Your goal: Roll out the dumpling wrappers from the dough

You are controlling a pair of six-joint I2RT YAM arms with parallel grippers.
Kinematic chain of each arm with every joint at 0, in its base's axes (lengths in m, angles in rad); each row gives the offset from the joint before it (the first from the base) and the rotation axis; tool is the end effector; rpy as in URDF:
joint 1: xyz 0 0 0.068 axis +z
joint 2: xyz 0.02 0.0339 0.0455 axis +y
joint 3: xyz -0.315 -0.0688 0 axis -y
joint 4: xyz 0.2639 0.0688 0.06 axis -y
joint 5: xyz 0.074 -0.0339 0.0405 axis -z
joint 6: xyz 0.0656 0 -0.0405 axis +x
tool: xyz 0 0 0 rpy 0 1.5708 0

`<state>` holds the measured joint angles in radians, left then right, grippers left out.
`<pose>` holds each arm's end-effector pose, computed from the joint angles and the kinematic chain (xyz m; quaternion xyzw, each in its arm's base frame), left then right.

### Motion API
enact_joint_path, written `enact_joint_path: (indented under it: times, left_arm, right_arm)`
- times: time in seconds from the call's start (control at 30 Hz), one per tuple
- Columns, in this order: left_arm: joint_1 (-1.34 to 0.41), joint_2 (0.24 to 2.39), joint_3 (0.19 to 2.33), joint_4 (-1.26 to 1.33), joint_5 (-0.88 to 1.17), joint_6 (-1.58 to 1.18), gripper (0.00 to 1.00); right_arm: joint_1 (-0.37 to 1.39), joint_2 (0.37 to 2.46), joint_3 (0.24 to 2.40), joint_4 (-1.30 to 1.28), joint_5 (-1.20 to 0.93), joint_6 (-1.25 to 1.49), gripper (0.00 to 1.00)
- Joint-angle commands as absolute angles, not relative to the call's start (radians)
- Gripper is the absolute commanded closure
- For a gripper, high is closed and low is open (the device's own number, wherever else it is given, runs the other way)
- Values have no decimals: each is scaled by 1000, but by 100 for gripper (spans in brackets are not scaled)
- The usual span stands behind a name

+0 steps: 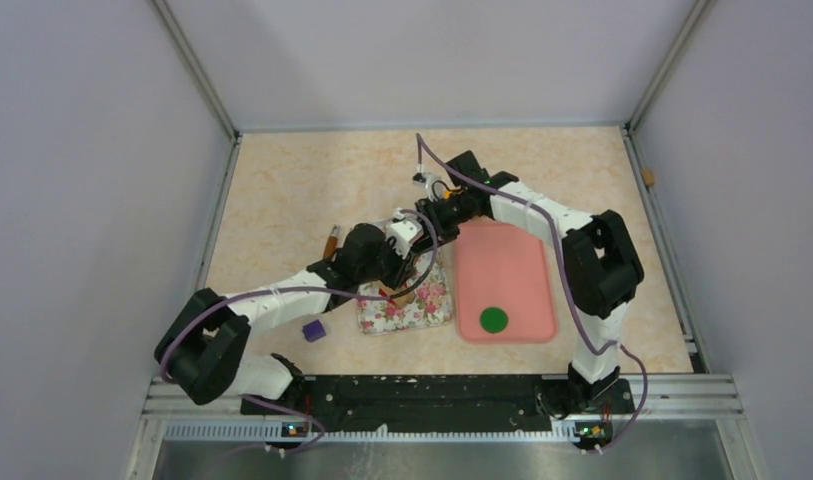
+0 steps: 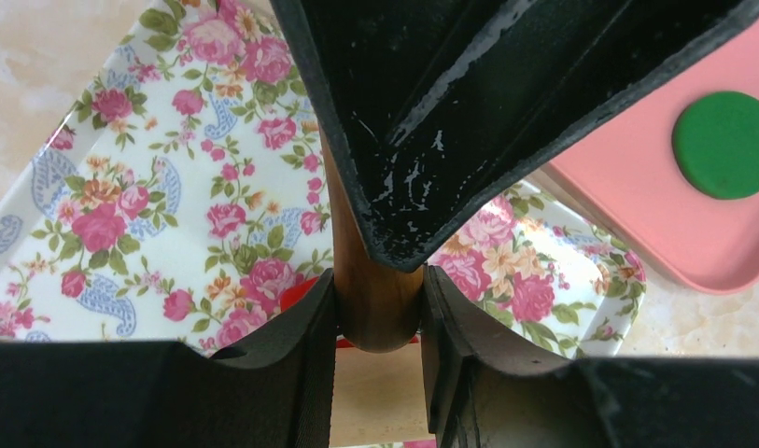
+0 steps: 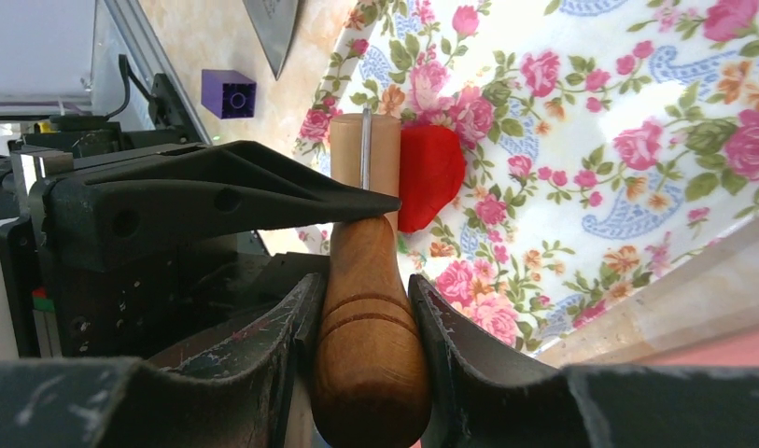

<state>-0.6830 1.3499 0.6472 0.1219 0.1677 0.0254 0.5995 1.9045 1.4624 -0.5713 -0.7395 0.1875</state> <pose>0.2313 -0.2023 0.2200 0.3415 0.8086 -0.2226 0.4242 0.3484 0.2916 0.2485 -0.2807 0.8572 0.4192 0.1037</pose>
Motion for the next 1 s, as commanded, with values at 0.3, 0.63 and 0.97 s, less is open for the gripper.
enact_joint_path:
  times: [0.3, 0.63, 0.97]
  left_arm:
    - [-681, 1484, 636, 403, 178, -25, 100]
    - [-682, 1613, 625, 552, 204, -51, 100]
    - [-680, 1605, 739, 496, 187, -70, 100]
  right_arm:
    - [594, 1930, 1516, -647, -567, 104, 100]
    - [594, 1948, 1543, -676, -451, 76, 100]
    - [568, 1935, 1624, -678, -604, 100, 100]
